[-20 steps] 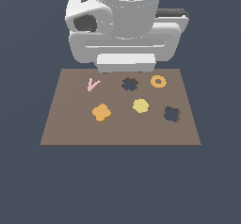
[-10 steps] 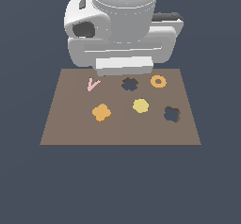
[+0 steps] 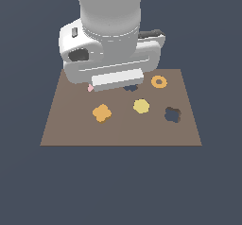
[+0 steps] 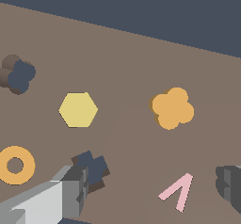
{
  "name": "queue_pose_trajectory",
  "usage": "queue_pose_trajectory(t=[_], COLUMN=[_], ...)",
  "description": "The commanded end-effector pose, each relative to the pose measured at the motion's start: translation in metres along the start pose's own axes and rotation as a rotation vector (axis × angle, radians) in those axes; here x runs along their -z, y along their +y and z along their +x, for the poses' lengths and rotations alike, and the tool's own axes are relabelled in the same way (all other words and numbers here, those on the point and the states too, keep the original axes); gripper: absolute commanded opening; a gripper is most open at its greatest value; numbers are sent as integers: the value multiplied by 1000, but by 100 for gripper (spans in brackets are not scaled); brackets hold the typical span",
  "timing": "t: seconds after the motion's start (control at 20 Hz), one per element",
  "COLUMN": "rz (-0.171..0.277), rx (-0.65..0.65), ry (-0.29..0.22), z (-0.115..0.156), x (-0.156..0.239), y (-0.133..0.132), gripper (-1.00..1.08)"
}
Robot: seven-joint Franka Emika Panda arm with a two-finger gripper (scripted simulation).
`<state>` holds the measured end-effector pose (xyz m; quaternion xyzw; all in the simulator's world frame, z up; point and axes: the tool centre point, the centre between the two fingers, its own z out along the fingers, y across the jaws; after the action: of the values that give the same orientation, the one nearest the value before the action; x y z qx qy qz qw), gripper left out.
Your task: Insert a designated object into the corresponding slot on a board.
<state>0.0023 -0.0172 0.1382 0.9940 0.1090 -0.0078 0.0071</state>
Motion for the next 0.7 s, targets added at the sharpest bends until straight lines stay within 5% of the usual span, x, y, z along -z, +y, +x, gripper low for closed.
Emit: queue_pose_trajectory(t=[0.0,0.65], rz=[1,7], rx=[53,336], ry=[2,16], z=[3,27], x=[-11,-70], y=[8,43], gripper=[100,100])
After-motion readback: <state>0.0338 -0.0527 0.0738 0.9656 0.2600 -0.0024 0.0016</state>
